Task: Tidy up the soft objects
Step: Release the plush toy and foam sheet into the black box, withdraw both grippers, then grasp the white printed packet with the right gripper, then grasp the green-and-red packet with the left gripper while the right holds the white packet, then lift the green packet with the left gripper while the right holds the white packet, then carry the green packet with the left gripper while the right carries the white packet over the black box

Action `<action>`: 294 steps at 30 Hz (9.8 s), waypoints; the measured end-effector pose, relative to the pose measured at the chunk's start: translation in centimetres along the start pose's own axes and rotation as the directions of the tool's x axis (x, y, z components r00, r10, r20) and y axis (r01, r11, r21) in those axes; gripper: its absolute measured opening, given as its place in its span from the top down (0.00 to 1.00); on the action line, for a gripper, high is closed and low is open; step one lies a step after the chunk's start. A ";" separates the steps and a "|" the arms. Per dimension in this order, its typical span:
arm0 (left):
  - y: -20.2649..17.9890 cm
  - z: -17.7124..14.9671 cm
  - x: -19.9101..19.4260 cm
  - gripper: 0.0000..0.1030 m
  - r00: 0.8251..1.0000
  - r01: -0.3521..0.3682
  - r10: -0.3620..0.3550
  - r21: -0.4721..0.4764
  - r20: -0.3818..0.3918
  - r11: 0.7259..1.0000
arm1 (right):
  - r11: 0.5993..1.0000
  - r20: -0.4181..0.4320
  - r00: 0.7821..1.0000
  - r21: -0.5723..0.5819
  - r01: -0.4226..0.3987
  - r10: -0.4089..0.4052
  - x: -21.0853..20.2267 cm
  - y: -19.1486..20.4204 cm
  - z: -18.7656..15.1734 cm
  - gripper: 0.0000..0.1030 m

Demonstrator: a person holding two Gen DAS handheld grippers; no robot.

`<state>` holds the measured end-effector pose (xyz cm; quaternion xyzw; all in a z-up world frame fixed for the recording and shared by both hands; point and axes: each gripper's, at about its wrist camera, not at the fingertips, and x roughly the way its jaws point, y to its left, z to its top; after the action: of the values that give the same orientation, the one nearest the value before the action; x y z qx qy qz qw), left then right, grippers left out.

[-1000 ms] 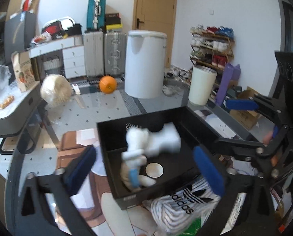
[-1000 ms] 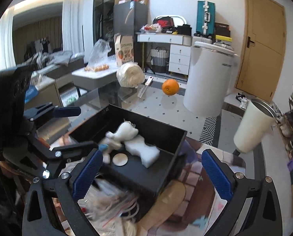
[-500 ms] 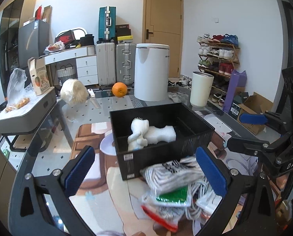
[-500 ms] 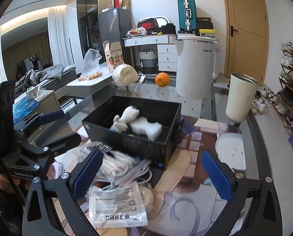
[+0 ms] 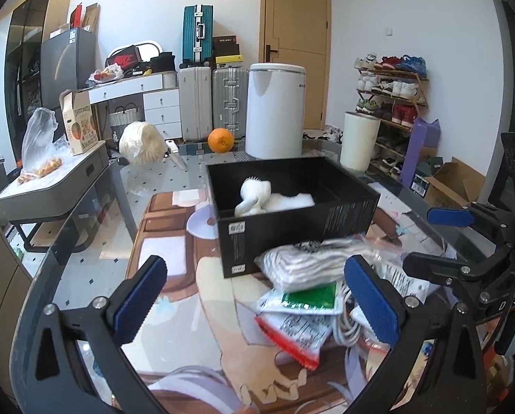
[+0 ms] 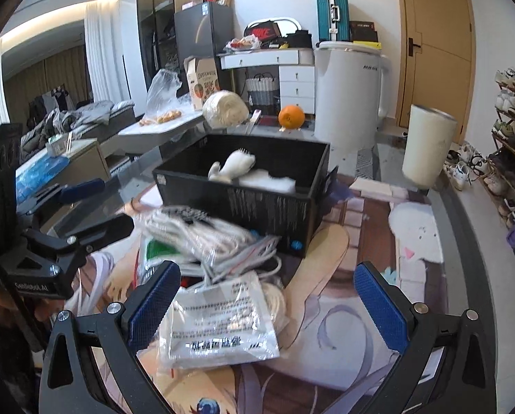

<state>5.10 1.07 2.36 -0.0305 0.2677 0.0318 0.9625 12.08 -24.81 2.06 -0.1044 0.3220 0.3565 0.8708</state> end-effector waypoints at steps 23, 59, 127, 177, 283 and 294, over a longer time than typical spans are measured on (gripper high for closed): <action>0.8 -2.3 0.2 0.00 0.999 0.030 -0.031 -0.023 -0.038 0.999 | 0.993 -0.125 0.990 -0.089 -0.079 0.068 2.1 3.4 -2.7 0.01; 0.2 -2.6 0.6 0.00 0.998 0.039 -0.039 0.006 -0.053 0.999 | 0.988 -0.126 0.992 -0.150 -0.036 0.017 2.4 3.7 -2.9 0.27; -4.9 0.6 6.5 0.00 0.976 0.070 -0.052 0.079 -0.212 0.994 | 1.000 0.008 1.000 -0.005 -0.008 0.009 -2.8 -1.9 -2.8 0.29; -2.3 -0.6 5.0 0.18 0.949 0.207 -0.207 -0.028 -0.236 0.978 | 0.999 -0.020 1.000 -0.028 -0.016 0.016 -2.3 -1.1 -3.2 0.29; 2.1 -2.3 1.3 0.63 0.976 0.153 -0.158 -0.038 -0.152 0.987 | 0.997 -0.011 0.999 -0.068 -0.040 0.039 -2.6 0.8 -2.5 0.29; 4.5 -2.4 3.2 0.20 0.971 0.056 -0.073 -0.081 -0.227 0.995 | 0.997 -0.021 0.999 -0.067 -0.044 0.043 -2.2 0.9 -2.7 0.29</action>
<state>6.26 5.47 -1.50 -0.0781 0.3748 0.0067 0.9238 8.95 -26.50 1.43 -0.1303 0.3206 0.3850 0.8556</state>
